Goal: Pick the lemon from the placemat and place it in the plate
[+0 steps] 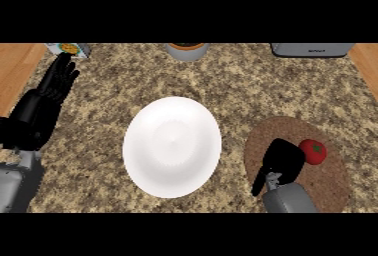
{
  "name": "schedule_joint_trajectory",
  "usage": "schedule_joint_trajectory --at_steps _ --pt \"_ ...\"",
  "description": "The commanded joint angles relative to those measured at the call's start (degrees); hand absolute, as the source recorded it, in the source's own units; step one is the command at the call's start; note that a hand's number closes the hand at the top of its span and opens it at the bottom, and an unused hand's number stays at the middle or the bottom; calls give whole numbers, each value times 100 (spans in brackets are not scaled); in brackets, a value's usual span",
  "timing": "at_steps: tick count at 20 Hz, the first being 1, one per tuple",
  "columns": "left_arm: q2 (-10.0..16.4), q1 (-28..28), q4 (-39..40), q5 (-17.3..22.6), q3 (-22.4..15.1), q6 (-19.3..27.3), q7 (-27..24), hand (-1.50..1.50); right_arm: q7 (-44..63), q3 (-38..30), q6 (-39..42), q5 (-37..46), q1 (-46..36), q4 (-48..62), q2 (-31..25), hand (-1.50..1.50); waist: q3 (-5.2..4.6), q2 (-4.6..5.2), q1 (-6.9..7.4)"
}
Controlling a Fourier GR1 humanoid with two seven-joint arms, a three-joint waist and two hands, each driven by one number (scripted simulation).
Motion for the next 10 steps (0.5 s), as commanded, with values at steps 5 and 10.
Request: schedule_joint_trajectory --at_steps 5,10 --pt "-72 -71 -238 -143 108 36 281 0 -596 306 -766 750 138 -19 -670 150 20 25 -21" --pt "-8 -4 -47 -35 146 -94 77 0 -3825 -255 -1284 -1056 566 -682 -1974 150 44 -1 -155"
